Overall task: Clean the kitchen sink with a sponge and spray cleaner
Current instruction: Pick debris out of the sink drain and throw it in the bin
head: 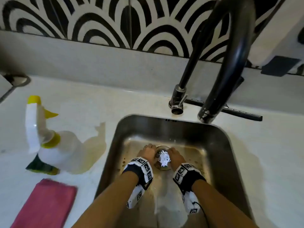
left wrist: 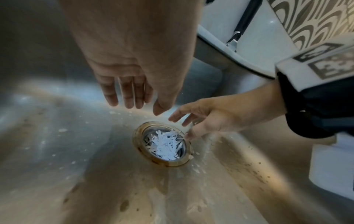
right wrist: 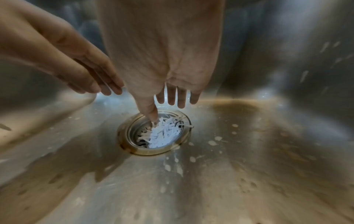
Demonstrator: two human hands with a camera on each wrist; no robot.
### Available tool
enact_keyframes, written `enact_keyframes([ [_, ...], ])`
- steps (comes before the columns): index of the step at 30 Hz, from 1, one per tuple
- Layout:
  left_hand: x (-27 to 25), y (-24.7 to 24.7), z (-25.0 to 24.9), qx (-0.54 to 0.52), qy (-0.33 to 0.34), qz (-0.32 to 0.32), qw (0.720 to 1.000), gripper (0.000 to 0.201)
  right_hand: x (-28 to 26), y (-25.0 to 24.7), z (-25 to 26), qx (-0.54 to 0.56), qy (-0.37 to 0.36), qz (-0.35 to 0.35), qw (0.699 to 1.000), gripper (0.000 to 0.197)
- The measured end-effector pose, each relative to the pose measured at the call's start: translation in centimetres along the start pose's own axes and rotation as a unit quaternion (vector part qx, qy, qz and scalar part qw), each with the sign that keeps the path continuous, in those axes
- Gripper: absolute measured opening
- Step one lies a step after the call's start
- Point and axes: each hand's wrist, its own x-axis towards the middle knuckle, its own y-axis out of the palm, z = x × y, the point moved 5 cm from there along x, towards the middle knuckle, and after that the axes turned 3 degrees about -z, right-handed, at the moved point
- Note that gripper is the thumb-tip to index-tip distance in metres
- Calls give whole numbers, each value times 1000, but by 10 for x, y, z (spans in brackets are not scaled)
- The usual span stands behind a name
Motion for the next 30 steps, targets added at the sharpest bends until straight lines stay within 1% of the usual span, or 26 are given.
enact_keyframes([
  [3, 14, 6, 8, -8, -11, -21, 1000, 51, 15, 8, -1, -4, -2, 10, 1000, 55],
  [6, 22, 12, 15, -7, -15, -31, 999, 50, 29, 16, -1, -10, -8, -18, 1000, 50],
  [8, 25, 13, 19, -6, -17, -36, 999, 51, 34, 21, -3, -32, -17, -22, 999, 55],
  [10, 27, 14, 23, -12, -16, -35, 999, 52, 38, 27, -6, -25, -25, -22, 999, 61],
  [13, 25, 15, 25, -6, -16, -40, 999, 48, 41, 32, -8, -21, -19, -51, 998, 52],
  [14, 25, 17, 25, -2, -16, -40, 999, 47, 42, 33, -7, -25, -17, -53, 998, 53],
  [17, 24, 21, 21, 23, -12, -35, 999, 44, 44, 42, -3, -45, -37, -25, 998, 58],
  [20, 24, 27, 18, 55, 8, -46, 997, 50, 47, 48, -1, -53, -38, -13, 998, 53],
  [24, 24, 34, 24, 50, 13, -55, 997, 59, 51, 52, 0, -55, -49, -10, 997, 50],
  [27, 22, 43, 30, 59, 3, -20, 998, 72, 52, 53, 1, -34, -50, -5, 998, 46],
  [30, 21, 51, 33, 74, -4, 7, 997, 79, 51, 56, 1, -10, -42, 2, 999, 34],
])
